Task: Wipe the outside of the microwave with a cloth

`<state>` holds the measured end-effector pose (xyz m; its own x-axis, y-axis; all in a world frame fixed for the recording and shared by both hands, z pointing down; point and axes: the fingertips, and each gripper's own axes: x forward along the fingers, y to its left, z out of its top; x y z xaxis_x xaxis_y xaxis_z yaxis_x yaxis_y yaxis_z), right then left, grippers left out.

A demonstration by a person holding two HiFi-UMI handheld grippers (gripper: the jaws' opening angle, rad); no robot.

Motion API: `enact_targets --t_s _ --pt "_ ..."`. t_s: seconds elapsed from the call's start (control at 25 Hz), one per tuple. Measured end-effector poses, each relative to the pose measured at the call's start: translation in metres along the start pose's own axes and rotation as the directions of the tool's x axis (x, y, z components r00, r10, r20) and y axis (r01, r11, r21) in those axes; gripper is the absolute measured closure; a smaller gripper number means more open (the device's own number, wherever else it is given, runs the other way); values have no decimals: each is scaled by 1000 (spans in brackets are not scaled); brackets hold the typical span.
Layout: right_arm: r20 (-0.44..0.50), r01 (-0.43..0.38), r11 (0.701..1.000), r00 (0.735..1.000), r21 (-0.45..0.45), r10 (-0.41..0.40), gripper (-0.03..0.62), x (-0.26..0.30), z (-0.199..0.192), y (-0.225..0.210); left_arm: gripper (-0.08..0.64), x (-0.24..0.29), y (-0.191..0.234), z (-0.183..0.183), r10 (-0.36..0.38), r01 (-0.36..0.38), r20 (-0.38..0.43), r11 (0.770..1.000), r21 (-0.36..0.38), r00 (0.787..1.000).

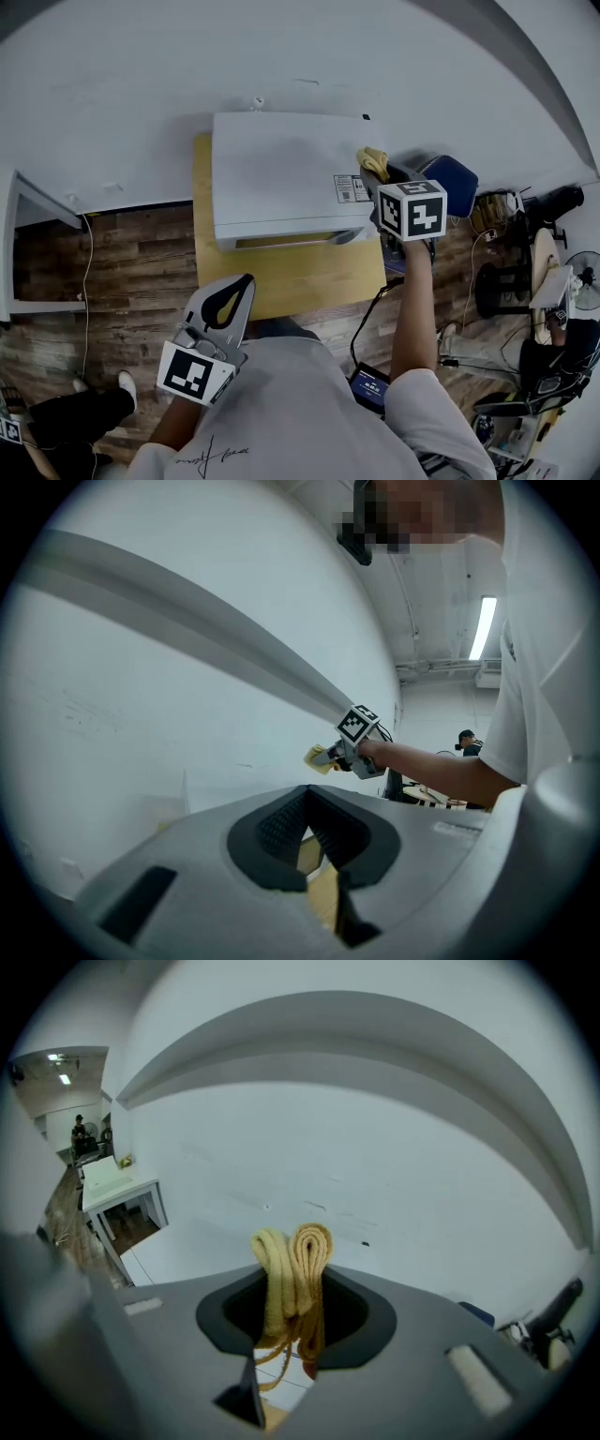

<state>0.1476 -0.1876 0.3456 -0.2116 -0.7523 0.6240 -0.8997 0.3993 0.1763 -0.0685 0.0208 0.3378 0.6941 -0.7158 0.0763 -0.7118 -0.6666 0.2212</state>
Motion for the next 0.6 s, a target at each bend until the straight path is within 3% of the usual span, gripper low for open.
enact_targets --t_s 0.12,0.4,0.52,0.6 --pt "-96 59 998 994 26 -56 472 -2 -27 -42 563 9 -5 2 1 -1 -2 1000 -2 1000" --pt "-282 152 988 949 9 -143 472 16 -76 -105 563 31 -2 4 18 -18 34 1000 8 999" --pt "-381 145 989 914 -14 -139 474 17 -117 -103 563 20 -9 -6 27 -27 1 999 -23 1000" --pt "-396 135 990 908 -40 -140 476 20 -126 -99 563 20 -5 -9 28 -28 -22 999 -20 999"
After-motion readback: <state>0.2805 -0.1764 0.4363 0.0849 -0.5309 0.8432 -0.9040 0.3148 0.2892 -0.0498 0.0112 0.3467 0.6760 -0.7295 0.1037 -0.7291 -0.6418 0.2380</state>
